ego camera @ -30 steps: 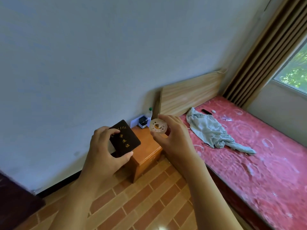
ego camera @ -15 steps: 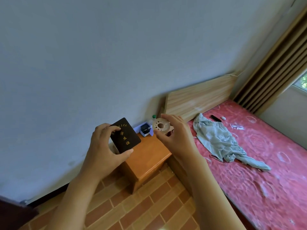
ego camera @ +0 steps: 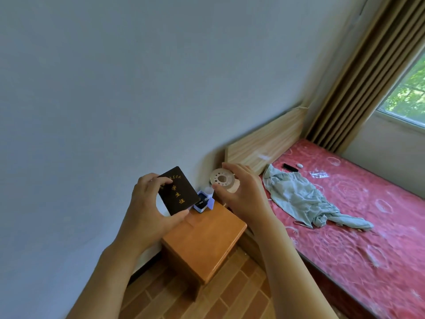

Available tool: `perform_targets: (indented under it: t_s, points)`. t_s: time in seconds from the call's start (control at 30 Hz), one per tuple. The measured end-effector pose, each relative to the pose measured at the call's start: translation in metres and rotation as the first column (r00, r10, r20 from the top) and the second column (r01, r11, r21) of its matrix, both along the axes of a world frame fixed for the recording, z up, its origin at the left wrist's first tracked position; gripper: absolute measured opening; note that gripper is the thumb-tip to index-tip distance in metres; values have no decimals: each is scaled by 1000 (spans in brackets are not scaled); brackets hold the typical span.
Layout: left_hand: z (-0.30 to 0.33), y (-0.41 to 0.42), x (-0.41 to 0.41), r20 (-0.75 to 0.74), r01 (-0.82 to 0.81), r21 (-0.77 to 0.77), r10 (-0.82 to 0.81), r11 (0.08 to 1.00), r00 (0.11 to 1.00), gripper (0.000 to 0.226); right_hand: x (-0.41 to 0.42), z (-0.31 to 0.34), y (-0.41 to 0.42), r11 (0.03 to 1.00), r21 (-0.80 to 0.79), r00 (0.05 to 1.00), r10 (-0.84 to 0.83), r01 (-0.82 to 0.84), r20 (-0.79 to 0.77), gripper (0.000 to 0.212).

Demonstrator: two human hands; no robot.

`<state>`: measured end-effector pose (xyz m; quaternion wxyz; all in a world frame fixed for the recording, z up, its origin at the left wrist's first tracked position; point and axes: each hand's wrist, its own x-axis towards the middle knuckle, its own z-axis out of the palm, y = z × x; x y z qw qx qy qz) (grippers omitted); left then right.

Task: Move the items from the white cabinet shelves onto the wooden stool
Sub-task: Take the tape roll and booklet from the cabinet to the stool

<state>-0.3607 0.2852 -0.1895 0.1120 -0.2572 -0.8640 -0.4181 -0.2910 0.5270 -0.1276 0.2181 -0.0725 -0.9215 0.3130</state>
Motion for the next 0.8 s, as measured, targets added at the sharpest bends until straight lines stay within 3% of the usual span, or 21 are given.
perform_targets:
  t_s: [0.43, 0.8]
  points:
    - [-49, 6, -79, 62, 200, 117, -208, 973, 976, 82, -22, -19, -21, 982, 90, 974, -177, 165, 144, 60]
    - [-74, 65, -126, 117, 169, 69, -176, 983, 977, 81, -72, -46, 37, 986, 58, 968, -164, 155, 192, 61]
